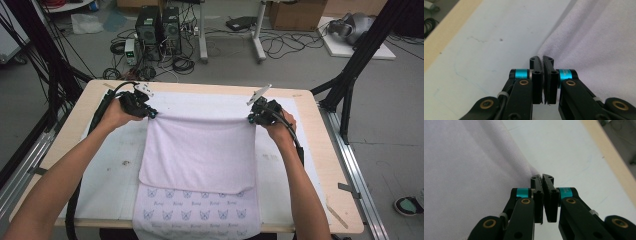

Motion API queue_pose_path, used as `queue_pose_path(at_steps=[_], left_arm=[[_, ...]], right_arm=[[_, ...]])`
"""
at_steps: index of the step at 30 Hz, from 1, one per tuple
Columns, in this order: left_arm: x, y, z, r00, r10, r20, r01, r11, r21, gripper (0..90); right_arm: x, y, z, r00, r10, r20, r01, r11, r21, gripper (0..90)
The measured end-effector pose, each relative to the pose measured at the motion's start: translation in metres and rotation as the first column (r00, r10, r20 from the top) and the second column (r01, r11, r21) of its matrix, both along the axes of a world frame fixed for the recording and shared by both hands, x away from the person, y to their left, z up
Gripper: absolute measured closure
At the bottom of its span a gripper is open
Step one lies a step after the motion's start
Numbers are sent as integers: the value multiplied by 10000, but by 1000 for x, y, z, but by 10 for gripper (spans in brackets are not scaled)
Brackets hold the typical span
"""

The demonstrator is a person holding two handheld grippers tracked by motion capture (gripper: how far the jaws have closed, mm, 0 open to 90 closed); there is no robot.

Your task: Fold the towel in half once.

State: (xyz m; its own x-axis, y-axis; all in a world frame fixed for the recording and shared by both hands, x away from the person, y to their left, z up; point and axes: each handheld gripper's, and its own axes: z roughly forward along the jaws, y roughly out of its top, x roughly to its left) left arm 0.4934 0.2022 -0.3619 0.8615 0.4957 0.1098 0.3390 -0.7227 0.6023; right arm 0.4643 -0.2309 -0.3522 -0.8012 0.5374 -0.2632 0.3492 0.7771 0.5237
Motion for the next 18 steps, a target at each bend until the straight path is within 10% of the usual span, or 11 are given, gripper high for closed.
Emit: queue_pose_path(at_steps=[5, 8, 13, 18], left_arm=[[7, 3, -17, 9980, -597, -207, 591, 9978, -306, 832], [2, 4, -19, 9970, -766, -85, 758, 9946, -710, 545], [-22, 6, -9, 9896, -1441, -13, 1430, 9826, -1188, 346], [-56, 10, -5, 9687, -2482, -3, 2466, 9627, -1111, 230]], right_arm=[[16, 2, -7, 9990, 73, -432, -68, 9999, 132, 864], [17, 2, -16, 9966, 223, -788, -193, 9991, 387, 693], [1, -6, -10, 9928, 684, -985, -542, 9886, 1405, 521], [-28, -11, -7, 9542, 2039, -2188, -1702, 9718, 1633, 398]])
